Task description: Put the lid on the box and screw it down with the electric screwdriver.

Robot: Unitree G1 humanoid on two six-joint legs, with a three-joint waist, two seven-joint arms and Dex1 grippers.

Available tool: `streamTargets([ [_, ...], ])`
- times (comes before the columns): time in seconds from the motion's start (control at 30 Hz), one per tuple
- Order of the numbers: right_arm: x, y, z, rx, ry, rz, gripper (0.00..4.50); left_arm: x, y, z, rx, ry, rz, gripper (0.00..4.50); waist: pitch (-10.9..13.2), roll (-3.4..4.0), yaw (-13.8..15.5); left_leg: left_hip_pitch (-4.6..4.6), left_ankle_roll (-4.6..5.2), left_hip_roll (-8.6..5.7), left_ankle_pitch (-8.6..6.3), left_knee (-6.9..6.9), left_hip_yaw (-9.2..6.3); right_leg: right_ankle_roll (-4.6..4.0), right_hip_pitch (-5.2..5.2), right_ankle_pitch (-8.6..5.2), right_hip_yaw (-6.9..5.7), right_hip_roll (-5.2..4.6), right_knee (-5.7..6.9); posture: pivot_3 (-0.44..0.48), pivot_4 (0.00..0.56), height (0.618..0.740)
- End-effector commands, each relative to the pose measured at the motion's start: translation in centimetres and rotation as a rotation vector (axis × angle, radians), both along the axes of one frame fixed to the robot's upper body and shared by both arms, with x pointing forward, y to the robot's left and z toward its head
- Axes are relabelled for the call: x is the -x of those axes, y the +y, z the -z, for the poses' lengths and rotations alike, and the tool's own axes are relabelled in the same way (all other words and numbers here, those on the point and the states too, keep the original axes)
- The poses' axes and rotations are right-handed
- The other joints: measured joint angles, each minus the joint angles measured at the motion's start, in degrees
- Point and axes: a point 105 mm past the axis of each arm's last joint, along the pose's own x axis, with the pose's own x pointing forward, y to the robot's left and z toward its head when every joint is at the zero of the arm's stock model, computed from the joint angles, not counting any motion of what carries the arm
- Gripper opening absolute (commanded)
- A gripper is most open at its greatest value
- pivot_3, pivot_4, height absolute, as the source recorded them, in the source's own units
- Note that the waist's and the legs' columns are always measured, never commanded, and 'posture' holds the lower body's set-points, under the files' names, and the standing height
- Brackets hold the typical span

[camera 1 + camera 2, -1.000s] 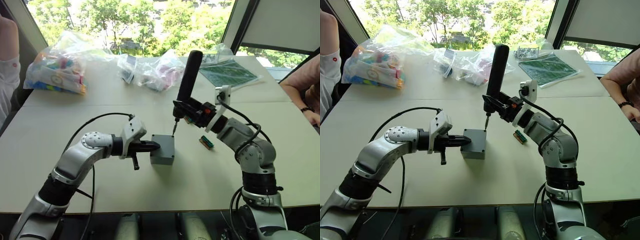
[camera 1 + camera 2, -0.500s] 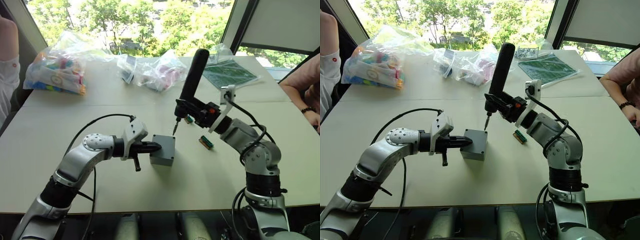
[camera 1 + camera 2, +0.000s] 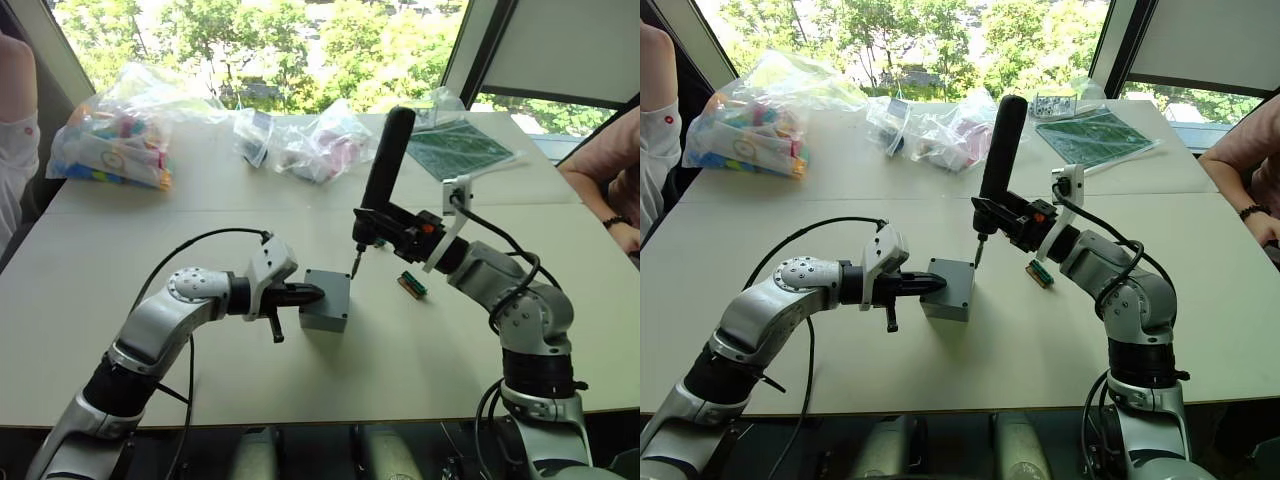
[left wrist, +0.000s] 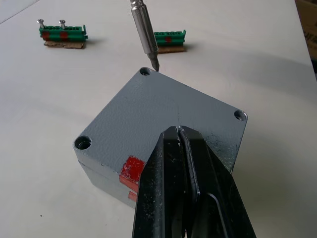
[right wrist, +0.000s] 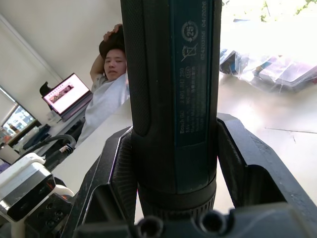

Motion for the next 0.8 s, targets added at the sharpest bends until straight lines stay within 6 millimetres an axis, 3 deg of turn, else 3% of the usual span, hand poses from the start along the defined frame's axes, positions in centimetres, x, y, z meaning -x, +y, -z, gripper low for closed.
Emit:
streamTargets([
  [0.03,0.7,0.4,-2.3,-0.028,-0.105,-0.019,1.86,0.1,0.2,0.7,-0.027,0.022,-0.010,0.00,0.00,0.00,0.00,0.00,0.00,0.00,0.00,0.00,0.00,0.00,0.00,0.00,0.00,0.00,0.00,0.000,0.150,0.740],
  [0.8,0.0,0.4,-3.5,-0.105,-0.109,0.000,1.86,0.1,-0.2,0.6,-0.028,0.018,0.002,0.00,0.00,0.00,0.00,0.00,0.00,0.00,0.00,0.00,0.00,0.00,0.00,0.00,0.00,0.00,0.00,0.000,0.150,0.740],
])
